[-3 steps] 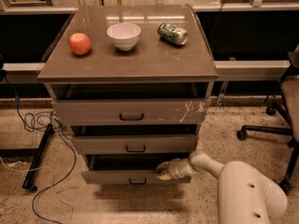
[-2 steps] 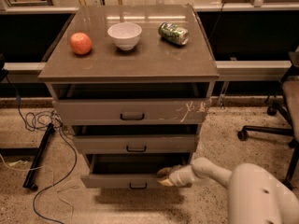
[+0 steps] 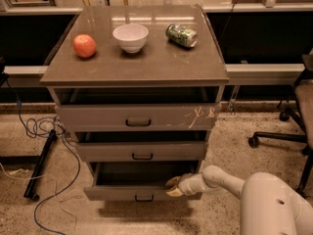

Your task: Open bottom drawer

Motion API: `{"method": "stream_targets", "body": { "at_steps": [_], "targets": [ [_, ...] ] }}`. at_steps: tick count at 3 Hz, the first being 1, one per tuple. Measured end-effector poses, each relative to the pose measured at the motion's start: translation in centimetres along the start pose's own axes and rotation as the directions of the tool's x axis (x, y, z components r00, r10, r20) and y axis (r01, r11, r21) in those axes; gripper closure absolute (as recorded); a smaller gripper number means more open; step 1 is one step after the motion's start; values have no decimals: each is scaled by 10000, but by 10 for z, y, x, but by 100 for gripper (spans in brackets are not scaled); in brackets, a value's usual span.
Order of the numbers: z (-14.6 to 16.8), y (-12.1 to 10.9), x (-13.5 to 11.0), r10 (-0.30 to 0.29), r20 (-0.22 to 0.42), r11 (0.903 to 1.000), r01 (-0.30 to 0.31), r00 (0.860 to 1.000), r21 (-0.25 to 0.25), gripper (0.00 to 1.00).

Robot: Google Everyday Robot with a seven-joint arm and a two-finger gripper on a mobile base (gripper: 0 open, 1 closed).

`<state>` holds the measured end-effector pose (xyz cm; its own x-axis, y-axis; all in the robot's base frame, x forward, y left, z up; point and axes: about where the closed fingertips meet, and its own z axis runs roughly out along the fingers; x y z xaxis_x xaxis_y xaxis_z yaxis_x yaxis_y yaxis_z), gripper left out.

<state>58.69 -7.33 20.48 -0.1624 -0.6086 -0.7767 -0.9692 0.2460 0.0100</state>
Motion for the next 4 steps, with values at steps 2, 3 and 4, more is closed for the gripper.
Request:
{"method": "stream_targets", "body": {
  "at_steps": [2,3,4],
  "targets": [
    [0,0,0,0,0,10000,0,10000,-1,31],
    [0,0,0,0,0,10000,0,10000,-1,8],
    [0,0,0,0,1,10000,0,10000,-2,9]
  ]
}}
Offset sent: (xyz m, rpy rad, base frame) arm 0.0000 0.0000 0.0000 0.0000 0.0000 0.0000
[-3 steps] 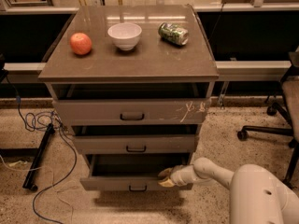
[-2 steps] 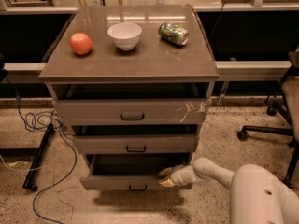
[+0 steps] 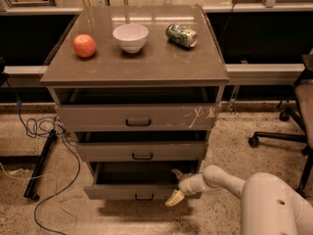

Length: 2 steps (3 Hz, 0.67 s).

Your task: Open bottom drawer

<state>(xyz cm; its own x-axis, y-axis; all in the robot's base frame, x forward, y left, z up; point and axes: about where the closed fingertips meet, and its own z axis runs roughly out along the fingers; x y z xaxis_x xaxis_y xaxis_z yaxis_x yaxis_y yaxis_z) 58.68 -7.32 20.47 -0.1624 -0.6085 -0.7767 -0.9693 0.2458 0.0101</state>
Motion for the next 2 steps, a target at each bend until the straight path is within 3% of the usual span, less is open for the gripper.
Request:
{"method": "stream_targets", "body": {
  "at_steps": [2],
  "targets": [
    [-26,39,36,273,446,9995,-281,9986,159,56]
  ]
}}
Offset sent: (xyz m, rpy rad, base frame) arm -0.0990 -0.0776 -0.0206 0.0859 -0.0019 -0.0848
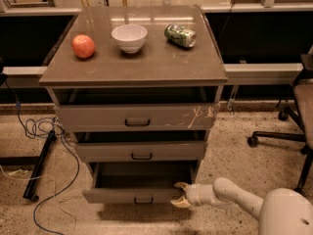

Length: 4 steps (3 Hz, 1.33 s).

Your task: Open bottom drawer

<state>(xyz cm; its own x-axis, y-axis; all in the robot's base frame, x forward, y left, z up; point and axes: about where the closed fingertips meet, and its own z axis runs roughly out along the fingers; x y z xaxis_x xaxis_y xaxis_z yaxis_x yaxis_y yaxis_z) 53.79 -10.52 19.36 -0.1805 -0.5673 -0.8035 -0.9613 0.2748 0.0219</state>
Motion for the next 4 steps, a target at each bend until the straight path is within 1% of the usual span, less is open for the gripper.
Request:
{"method": "stream_targets", "body": {
  "at_steps": [1,2,4],
  "targets": [
    [-2,0,-3,0,0,10000,0,10000,0,79],
    [-4,0,-5,0,1,10000,0,10000,-1,81],
    [-3,0,-5,0,1,10000,0,10000,-1,34]
  ]
}}
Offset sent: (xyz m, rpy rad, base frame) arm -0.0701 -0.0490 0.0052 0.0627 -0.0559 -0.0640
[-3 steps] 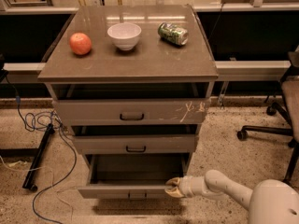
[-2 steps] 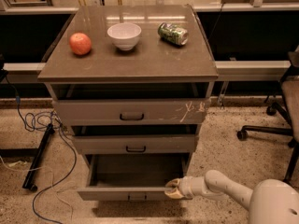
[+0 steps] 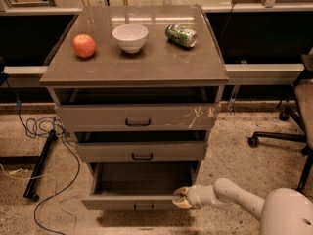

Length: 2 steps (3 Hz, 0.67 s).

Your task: Open bottom drawer

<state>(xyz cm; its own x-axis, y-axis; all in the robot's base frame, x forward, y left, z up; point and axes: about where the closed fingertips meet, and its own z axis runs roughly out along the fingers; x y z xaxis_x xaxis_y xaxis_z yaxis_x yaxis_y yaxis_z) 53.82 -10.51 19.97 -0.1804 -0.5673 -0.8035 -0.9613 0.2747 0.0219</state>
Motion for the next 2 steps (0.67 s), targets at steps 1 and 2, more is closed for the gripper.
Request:
{"method": "stream_targets", "body": {
  "at_steps": [1,2],
  "targets": [
    [0,0,0,0,0,10000,0,10000,-1,11],
    [0,0,0,1,1,10000,-1,10000,-1,14]
  ]
}}
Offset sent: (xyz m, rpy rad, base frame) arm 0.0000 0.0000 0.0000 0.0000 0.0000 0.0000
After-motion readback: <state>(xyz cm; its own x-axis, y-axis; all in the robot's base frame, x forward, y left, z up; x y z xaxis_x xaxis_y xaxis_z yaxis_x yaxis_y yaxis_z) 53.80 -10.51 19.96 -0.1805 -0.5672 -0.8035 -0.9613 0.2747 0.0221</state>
